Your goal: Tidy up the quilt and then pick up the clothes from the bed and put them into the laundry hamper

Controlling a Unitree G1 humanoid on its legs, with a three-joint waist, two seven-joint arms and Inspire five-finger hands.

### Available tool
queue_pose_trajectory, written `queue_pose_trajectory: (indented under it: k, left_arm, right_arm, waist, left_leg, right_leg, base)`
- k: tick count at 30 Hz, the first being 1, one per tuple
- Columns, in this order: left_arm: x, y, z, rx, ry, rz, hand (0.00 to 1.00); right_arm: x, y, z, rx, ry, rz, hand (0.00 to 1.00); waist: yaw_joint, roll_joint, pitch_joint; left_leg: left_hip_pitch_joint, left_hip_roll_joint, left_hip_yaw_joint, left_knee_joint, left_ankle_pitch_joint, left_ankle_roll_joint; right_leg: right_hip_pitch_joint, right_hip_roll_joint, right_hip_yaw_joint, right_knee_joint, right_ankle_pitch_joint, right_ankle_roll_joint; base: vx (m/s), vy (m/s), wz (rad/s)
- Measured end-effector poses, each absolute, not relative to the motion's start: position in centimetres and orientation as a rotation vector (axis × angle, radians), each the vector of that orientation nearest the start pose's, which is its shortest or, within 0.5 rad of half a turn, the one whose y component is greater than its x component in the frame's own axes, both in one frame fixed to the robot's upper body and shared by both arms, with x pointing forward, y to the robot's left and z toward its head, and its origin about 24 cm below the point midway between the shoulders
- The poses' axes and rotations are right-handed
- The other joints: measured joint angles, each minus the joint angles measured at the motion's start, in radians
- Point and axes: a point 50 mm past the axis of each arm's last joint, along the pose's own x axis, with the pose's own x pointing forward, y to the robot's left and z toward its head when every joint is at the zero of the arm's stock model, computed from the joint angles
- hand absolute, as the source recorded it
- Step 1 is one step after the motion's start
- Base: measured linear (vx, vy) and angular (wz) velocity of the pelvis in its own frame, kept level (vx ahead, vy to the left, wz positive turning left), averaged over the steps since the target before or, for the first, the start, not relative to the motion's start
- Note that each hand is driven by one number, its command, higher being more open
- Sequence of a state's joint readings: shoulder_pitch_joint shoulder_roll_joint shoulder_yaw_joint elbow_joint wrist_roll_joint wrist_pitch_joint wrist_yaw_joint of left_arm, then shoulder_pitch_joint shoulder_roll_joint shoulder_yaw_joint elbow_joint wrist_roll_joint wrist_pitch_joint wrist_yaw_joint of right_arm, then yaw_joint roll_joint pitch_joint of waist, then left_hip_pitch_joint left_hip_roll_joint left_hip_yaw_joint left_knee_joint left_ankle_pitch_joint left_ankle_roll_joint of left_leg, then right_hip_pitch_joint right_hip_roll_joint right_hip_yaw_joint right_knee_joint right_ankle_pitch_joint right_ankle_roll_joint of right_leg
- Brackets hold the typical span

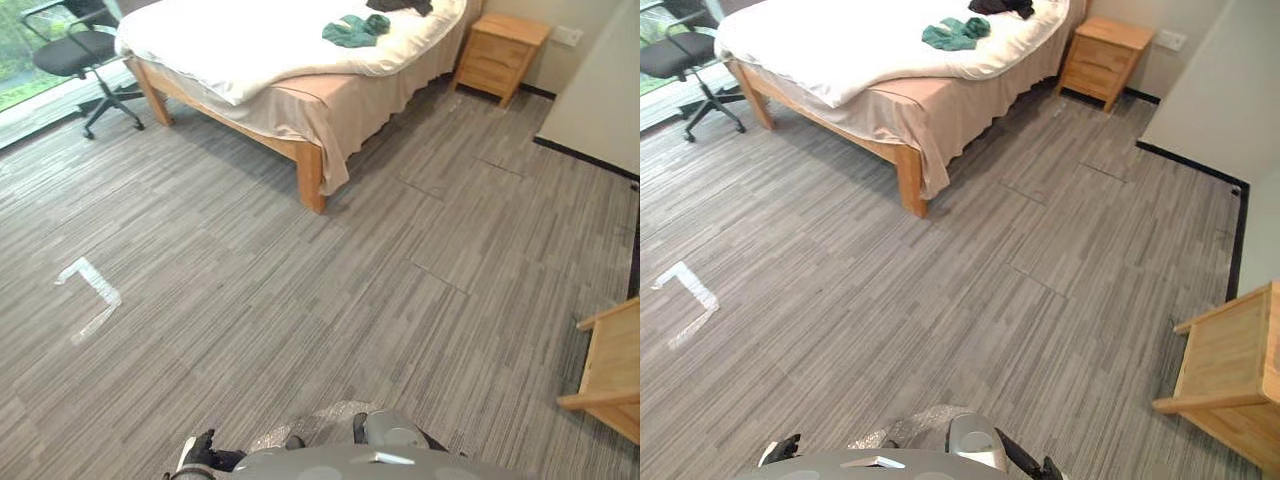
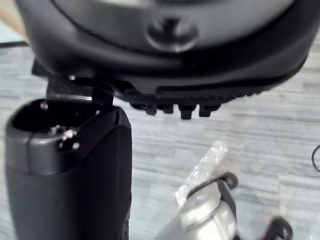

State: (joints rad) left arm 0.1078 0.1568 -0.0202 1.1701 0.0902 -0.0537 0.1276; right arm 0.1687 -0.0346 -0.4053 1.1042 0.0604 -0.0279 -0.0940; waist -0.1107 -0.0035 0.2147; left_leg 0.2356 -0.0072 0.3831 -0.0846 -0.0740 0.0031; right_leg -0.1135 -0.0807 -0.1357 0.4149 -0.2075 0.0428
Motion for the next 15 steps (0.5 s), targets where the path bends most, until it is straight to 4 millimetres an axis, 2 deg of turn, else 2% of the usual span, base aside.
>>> queue_pose_trajectory:
  k: [1,2,3,4,6,7,8,9,10,11,12,13,14,15]
  left_arm:
    - [6.3,21.6,-16.7,0.29,1.21,0.138,1.0]
    - [6.3,21.6,-16.7,0.29,1.209,0.138,1.0]
    - [6.4,21.7,-16.7,0.294,1.206,0.14,1.0]
    - [6.9,21.9,-16.6,0.3,1.194,0.142,1.0]
    - [7.8,22.0,-16.4,0.303,1.171,0.139,1.0]
    - [8.0,21.7,-16.4,0.289,1.156,0.132,1.0]
    - [8.0,21.9,-16.3,0.288,1.148,0.137,1.0]
    - [8.1,21.9,-16.2,0.275,1.136,0.136,1.0]
    - [8.5,21.5,-16.1,0.245,1.114,0.158,1.0]
    - [8.6,21.5,-16.1,0.234,1.103,0.167,1.0]
    - [8.9,20.7,-16.1,0.198,1.085,0.174,1.0]
    - [9.1,20.4,-16.1,0.188,1.078,0.174,1.0]
    - [9.5,20.3,-15.9,0.175,1.063,0.187,1.0]
    - [10.1,20.2,-15.7,0.153,1.037,0.208,1.0]
  right_arm:
    - [3.8,-21.6,-16.9,0.192,1.207,-0.582,1.0]
    - [3.8,-21.6,-16.9,0.195,1.207,-0.587,1.0]
    - [3.8,-21.7,-16.9,0.205,1.207,-0.602,1.0]
    - [3.6,-21.7,-17.0,0.233,1.205,-0.627,1.0]
    - [2.7,-21.3,-17.1,0.251,1.227,-0.638,1.0]
    - [1.6,-20.6,-17.3,0.271,1.264,-0.646,1.0]
    - [0.9,-20.0,-17.5,0.286,1.289,-0.646,1.0]
    - [-0.1,-19.5,-17.6,0.317,1.33,-0.657,1.0]
    - [-1.1,-19.5,-17.7,0.351,1.363,-0.694,1.0]
    - [-1.3,-19.8,-17.7,0.344,1.366,-0.705,1.0]
    - [-1.1,-20.4,-17.6,0.325,1.357,-0.714,1.0]
    - [-0.9,-20.9,-17.5,0.309,1.35,-0.72,1.0]
    - [-0.3,-21.8,-17.3,0.277,1.331,-0.72,1.0]
    - [0.6,-22.6,-17.2,0.236,1.31,-0.704,1.0]
  waist:
    - [0.001,0.03,0.011]
    - [0.002,0.039,0.018]
    - [0.002,0.043,0.021]
    - [0.0,0.039,0.022]
    - [-0.004,0.021,0.019]
    - [-0.009,0.018,0.014]
    - [-0.009,0.004,0.007]
    - [-0.01,0.005,0.006]
    - [-0.021,0.034,0.007]
    - [-0.02,0.051,0.01]
    - [-0.017,0.077,0.017]
    - [-0.016,0.082,0.021]
    - [-0.01,0.087,0.021]
    - [0.007,0.078,0.027]
  left_leg:
    - [0.01,0.051,0.048,0.0,-0.022,-0.035]
    - [0.019,0.075,0.068,0.0,-0.031,-0.049]
    - [0.027,0.119,0.103,0.021,-0.056,-0.088]
    - [0.031,0.153,0.132,0.05,-0.078,-0.123]
    - [0.048,0.171,0.154,0.071,-0.103,-0.161]
    - [0.085,0.197,0.171,0.085,-0.117,-0.197]
    - [0.084,0.201,0.167,0.127,-0.124,-0.21]
    - [0.068,0.256,0.152,0.236,-0.132,-0.219]
    - [-0.009,0.376,0.096,0.499,-0.092,-0.138]
    - [-0.036,0.418,0.086,0.591,-0.042,-0.06]
    - [-0.09,0.472,0.054,0.76,0.012,-0.002]
    - [-0.123,0.475,0.02,0.837,0.001,-0.02]
    - [-0.178,0.438,-0.044,0.94,-0.036,-0.068]
    - [-0.218,0.364,-0.091,0.998,-0.084,-0.095]
  right_leg:
    - [-0.057,-0.002,-0.06,-0.015,-0.017,-0.025]
    - [-0.079,-0.004,-0.071,-0.028,-0.012,-0.019]
    - [-0.129,-0.013,-0.081,-0.069,0.007,0.005]
    - [-0.18,-0.035,-0.089,-0.114,0.038,0.032]
    - [-0.224,-0.082,-0.107,-0.139,0.082,0.039]
    - [-0.237,-0.088,-0.111,-0.136,0.1,0.037]
    - [-0.235,-0.086,-0.107,-0.135,0.115,0.028]
    - [-0.225,-0.067,-0.103,-0.114,0.2,0.013]
    - [-0.167,-0.016,-0.128,-0.116,0.21,-0.034]
    - [-0.14,0.007,-0.134,-0.124,0.197,-0.053]
    - [-0.084,0.044,-0.133,-0.148,0.172,-0.082]
    - [-0.053,0.059,-0.131,-0.164,0.166,-0.091]
    - [0.023,0.08,-0.111,-0.221,0.159,-0.102]
    - [0.104,0.086,-0.082,-0.281,0.154,-0.11]
  base:
    - [0.15,0.011,-0.87]
    - [0.2,0.03,-1.03]
    - [0.27,-0.022,-0.89]
    - [0.32,-0.053,-0.79]
    - [0.46,-0.181,-0.38]
    - [0.56,-0.268,-0.21]
    - [0.64,-0.375,-0.22]
    - [0.67,-0.462,-0.12]
    - [0.67,-0.495,-0.18]
    - [0.8,-0.553,-0.26]
    - [0.66,-0.421,-0.37]
    - [0.67,-0.395,-0.43]
    - [0.64,-0.327,-0.46]
    - [0.62,-0.302,-0.58]
